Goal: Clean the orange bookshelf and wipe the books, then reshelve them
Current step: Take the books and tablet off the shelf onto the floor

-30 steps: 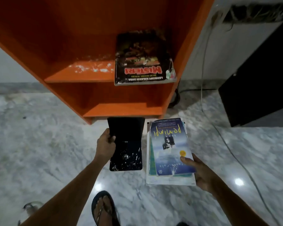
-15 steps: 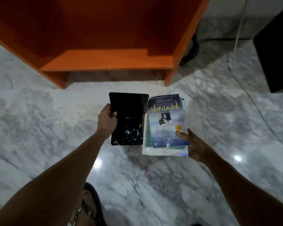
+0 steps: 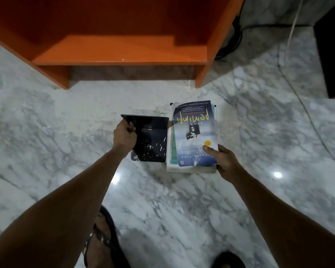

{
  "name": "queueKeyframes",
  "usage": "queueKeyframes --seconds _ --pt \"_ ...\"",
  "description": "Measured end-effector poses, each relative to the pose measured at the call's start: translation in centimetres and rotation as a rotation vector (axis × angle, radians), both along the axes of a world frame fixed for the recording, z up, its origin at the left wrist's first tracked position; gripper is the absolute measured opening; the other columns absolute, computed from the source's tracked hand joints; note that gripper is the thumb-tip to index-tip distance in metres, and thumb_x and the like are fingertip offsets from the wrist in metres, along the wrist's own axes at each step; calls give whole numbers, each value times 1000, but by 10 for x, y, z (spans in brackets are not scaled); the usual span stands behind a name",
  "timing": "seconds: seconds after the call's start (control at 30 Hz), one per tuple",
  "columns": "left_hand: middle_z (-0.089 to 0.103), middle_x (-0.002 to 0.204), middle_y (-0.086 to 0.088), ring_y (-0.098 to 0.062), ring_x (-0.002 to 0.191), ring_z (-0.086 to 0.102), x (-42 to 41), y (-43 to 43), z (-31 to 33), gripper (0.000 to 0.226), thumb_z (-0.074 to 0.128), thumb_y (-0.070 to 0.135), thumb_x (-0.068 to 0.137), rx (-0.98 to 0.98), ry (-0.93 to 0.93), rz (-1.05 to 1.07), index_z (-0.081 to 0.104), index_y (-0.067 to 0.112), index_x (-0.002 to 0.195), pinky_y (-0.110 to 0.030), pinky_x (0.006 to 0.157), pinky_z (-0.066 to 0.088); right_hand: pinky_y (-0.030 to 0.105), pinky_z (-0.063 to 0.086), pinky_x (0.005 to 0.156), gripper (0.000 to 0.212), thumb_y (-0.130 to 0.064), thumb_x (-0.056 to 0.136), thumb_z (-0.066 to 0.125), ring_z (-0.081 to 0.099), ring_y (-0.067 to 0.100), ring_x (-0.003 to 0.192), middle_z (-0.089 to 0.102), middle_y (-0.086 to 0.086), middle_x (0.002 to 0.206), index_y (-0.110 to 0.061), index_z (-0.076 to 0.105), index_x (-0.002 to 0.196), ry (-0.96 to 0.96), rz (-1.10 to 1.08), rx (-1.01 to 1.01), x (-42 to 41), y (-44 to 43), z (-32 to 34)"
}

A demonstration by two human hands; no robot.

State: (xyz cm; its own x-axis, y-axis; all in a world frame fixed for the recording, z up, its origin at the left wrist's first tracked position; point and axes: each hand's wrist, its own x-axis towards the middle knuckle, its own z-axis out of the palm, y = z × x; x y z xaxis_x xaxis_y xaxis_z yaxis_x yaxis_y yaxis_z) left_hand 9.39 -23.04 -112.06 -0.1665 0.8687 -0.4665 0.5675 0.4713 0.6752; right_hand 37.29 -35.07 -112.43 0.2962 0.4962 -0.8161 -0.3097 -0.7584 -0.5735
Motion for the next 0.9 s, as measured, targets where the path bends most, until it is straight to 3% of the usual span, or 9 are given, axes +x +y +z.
queueKeyframes --seconds 0.1,0.2,0.37,0.43,0.53,0.6,0.7,0.77,0.9 --pt "59 111 -5 -20 93 52 -1 -3 23 34 45 1 90 -88 37 -46 50 13 122 -26 74 40 36 47 77 60 -40 59 89 65 21 86 71 -1 97 -9 71 107 -77 -32 -37 -4 6 22" --pt "48 143 -11 -26 125 48 -8 -8 65 59 45 3 93 -132 51 -47 33 20 148 -33 95 46 32 45 70 14 -19 83 77 53 15 72 61 2 88 -12 69 91 -77 -30 -59 -13 19 79" --pt "40 150 -13 -27 129 47 -4 -22 168 58 43 5 96 -158 36 1 29 20 151 -17 70 43 33 45 79 7 -13 90 68 52 17 79 59 4 94 -17 65 96 -13 -34 -36 -21 43 180" --pt "41 149 -13 -28 129 47 0 -23 232 54 44 6 98 -127 43 -8 32 16 150 -19 77 45 34 47 76 9 -11 93 62 52 22 87 59 10 101 -16 63 86 -3 -30 -3 -27 56 244" --pt "47 145 -16 -30 131 48 6 -13 319 48 46 5 98 -49 65 -17 39 9 145 -33 103 40 36 49 77 4 -9 94 61 58 22 81 62 9 93 -11 65 93 32 -63 67 -36 78 342" --pt "53 139 -17 -31 126 53 10 -6 379 43 48 6 98 39 78 -49 45 5 141 -37 105 40 38 51 80 5 -12 96 60 60 24 86 63 7 95 -11 66 96 47 -55 143 -40 88 404" --pt "66 118 -18 -33 103 63 14 15 467 31 48 7 98 225 95 -74 56 3 128 -32 85 47 44 56 79 14 -12 95 60 65 29 90 68 12 100 -8 66 107 10 -52 247 -42 106 489" --pt "69 96 -14 -28 79 63 13 33 515 21 47 8 99 350 109 -71 62 4 112 -29 67 44 42 57 71 14 -7 94 58 63 24 75 67 14 91 -6 66 105 -29 -78 280 -43 120 533" --pt "62 72 -6 -25 66 59 9 63 609 22 42 18 99 553 27 81 60 9 90 -38 61 48 28 42 51 13 1 87 54 51 19 55 60 11 68 -5 65 85 -207 -197 423 -49 149 621"
